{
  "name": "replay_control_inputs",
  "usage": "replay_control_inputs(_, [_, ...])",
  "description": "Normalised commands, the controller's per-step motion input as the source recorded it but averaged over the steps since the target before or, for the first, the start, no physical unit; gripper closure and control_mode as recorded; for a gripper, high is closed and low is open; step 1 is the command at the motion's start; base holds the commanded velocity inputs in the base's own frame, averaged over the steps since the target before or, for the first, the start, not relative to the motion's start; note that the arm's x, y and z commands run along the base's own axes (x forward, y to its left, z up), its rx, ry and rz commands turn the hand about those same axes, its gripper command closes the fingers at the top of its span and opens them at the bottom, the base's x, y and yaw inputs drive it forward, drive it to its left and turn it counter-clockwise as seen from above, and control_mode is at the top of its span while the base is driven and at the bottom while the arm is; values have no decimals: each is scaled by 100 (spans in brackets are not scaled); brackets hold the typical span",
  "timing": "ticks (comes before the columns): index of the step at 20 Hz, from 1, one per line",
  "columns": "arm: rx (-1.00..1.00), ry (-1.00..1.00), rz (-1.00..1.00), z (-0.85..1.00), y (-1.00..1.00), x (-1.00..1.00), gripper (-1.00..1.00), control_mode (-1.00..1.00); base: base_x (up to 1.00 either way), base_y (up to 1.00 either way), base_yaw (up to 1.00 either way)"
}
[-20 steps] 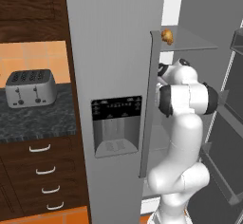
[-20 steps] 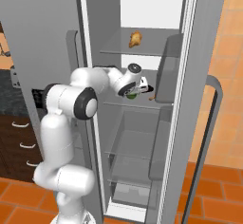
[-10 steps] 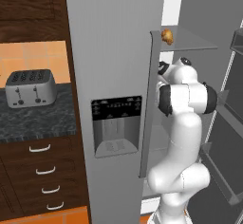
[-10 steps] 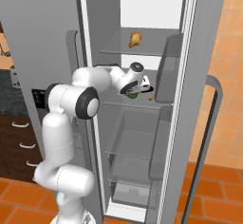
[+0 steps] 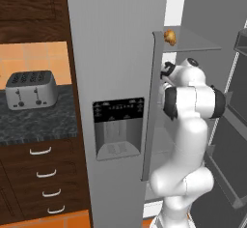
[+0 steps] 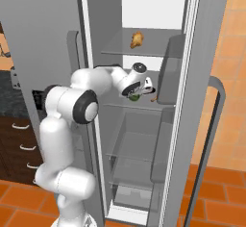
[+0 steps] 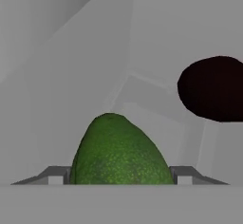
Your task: Place one avocado and one chicken drumstick in each tupperware on the nearby counter, to pack two identical lunches.
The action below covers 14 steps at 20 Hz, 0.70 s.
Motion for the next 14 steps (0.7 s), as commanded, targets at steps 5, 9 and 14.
replay_control_inputs(5, [0,0,-1,47,0,-100,100,-100,0,0,0])
replay_control_inputs(9, [0,0,-2,49,0,-100,100,-100,0,0,0])
replay_control_inputs(14, [0,0,-4,28,2,-100,100,-100,0,0,0])
